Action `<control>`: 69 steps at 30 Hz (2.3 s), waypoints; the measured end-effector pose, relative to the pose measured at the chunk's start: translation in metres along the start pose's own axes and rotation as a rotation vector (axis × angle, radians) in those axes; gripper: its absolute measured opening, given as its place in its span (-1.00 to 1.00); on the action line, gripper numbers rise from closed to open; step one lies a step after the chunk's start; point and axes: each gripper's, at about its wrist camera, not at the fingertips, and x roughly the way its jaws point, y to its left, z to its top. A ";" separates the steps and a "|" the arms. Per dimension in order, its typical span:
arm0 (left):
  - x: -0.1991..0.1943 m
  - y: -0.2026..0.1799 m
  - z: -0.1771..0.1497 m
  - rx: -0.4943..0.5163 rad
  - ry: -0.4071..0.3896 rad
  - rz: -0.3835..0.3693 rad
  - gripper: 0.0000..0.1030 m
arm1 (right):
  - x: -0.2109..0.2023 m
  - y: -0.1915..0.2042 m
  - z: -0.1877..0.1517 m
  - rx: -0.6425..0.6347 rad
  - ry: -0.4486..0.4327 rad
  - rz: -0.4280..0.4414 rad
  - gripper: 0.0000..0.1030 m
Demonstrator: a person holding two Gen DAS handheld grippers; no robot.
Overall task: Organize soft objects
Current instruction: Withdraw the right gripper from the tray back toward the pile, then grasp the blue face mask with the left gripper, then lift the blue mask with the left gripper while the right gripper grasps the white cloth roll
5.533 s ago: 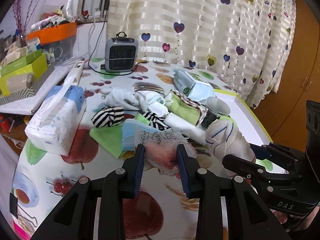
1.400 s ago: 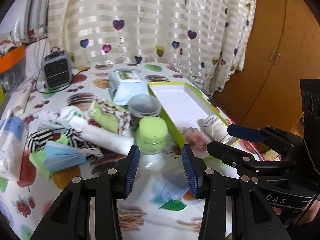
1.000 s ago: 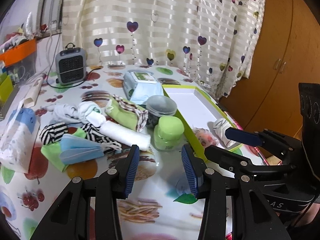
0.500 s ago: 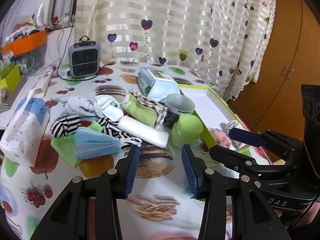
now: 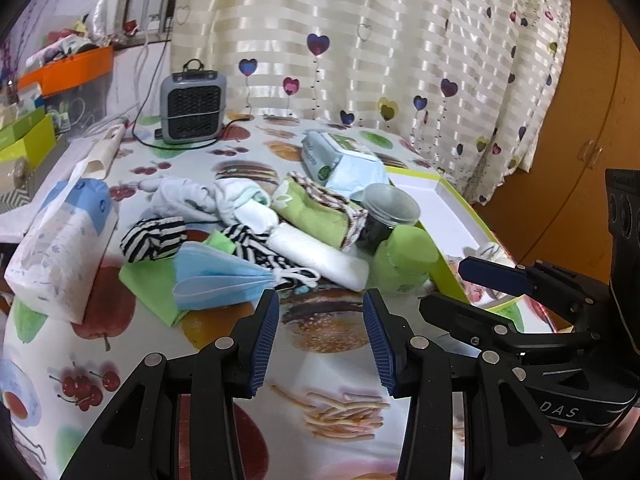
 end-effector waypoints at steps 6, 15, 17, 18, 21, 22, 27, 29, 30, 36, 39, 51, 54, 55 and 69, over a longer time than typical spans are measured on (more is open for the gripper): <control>0.002 0.020 -0.001 -0.030 0.004 0.034 -0.17 | 0.013 0.008 0.003 -0.015 0.016 0.021 0.10; 0.009 0.052 0.000 -0.089 0.009 0.081 -0.17 | 0.035 0.014 0.012 -0.025 0.032 0.051 0.10; 0.009 0.057 0.000 -0.097 0.008 0.084 -0.17 | 0.040 0.016 0.014 -0.028 0.037 0.057 0.10; 0.011 0.060 0.001 -0.102 0.009 0.085 -0.16 | 0.042 0.016 0.015 -0.029 0.039 0.059 0.10; 0.016 0.068 0.001 -0.117 0.014 0.091 -0.13 | 0.045 0.018 0.017 -0.032 0.041 0.067 0.10; 0.018 0.071 0.001 -0.120 0.016 0.092 -0.08 | 0.046 0.018 0.017 -0.033 0.042 0.067 0.10; 0.032 0.082 0.005 -0.138 0.032 0.098 -0.05 | 0.052 0.015 0.019 -0.028 0.049 0.066 0.10; 0.037 0.087 0.006 -0.154 0.033 0.090 -0.04 | 0.055 0.015 0.020 -0.027 0.053 0.066 0.10; 0.039 0.090 0.007 -0.166 0.035 0.077 -0.04 | 0.056 0.014 0.020 -0.027 0.054 0.066 0.10; 0.055 0.095 0.009 -0.184 0.057 0.062 -0.01 | 0.061 0.012 0.024 -0.029 0.057 0.064 0.10; 0.061 0.096 0.009 -0.178 0.067 0.062 0.00 | 0.065 0.009 0.028 -0.028 0.055 0.060 0.10; 0.074 0.097 0.005 -0.166 0.086 0.039 -0.32 | 0.085 0.007 0.041 -0.030 0.062 0.055 0.10; 0.073 0.098 0.005 -0.165 0.082 0.040 -0.58 | 0.090 0.008 0.043 -0.035 0.069 0.054 0.10; 0.072 0.099 0.005 -0.165 0.080 0.037 -0.65 | 0.091 0.008 0.043 -0.037 0.071 0.053 0.10; 0.035 0.111 0.002 -0.191 0.002 0.075 -0.75 | 0.109 0.018 0.042 -0.104 0.122 0.016 0.10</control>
